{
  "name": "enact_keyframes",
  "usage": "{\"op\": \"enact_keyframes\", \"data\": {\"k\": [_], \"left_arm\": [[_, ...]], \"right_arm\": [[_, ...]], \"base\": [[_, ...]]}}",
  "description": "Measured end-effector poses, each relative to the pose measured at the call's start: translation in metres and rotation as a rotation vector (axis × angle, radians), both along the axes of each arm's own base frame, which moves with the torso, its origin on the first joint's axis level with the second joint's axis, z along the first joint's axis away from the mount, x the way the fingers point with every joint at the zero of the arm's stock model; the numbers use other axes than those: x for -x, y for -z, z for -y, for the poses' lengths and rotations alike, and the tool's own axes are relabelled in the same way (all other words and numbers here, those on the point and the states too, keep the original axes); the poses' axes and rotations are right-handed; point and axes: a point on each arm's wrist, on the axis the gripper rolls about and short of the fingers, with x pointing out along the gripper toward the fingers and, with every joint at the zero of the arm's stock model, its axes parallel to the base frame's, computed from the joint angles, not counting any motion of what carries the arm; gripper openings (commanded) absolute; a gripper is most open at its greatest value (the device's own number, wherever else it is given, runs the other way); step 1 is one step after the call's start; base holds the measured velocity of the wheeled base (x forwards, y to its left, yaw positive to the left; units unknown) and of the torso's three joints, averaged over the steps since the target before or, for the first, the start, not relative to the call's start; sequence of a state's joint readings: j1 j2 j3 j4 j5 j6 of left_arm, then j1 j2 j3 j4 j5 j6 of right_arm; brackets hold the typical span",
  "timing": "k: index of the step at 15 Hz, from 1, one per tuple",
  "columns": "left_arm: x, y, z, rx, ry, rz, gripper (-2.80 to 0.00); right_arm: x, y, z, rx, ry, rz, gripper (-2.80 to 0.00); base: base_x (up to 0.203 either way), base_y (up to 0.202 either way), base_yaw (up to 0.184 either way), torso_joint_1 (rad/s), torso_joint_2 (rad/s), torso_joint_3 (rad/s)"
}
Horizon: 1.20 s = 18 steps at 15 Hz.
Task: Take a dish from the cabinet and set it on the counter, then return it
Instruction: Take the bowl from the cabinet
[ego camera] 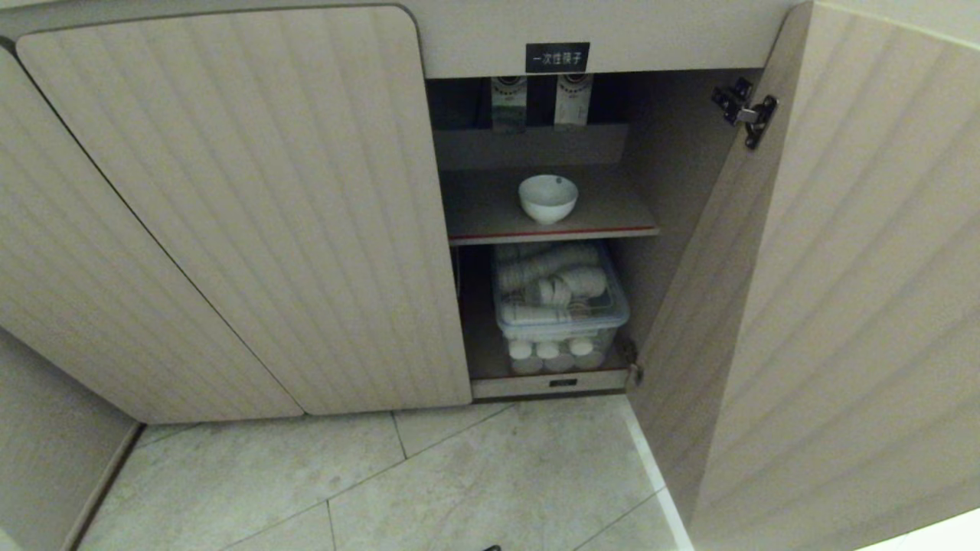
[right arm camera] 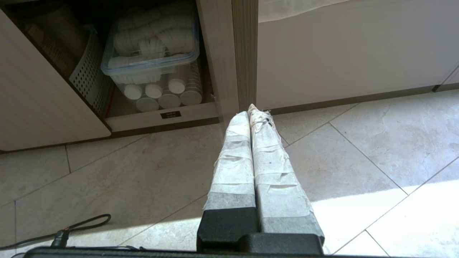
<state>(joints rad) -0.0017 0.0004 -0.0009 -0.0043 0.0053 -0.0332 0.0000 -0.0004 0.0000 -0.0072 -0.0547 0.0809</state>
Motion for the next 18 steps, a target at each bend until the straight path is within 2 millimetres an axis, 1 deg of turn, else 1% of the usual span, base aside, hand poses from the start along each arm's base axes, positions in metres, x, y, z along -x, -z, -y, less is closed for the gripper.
{"op": "enact_keyframes", "data": {"k": [11,18], "left_arm": [[-0.0001,0.0003,0.0000,0.000,0.000,-0.001,-2.80],[-0.0001,0.0001,0.0000,0.001,-0.001,0.000,-2.80]], "right_arm": [[0.0000,0.0000,0.0000,0.000,0.000,0.000,-2.80],[0.0000,0.0000,0.0000,0.000,0.000,0.000,-2.80]], "base": [[0.000,0.006,-0.001,0.000,0.00,0.000],[0.000,0.180,-0.001,0.002,0.00,0.004]]}}
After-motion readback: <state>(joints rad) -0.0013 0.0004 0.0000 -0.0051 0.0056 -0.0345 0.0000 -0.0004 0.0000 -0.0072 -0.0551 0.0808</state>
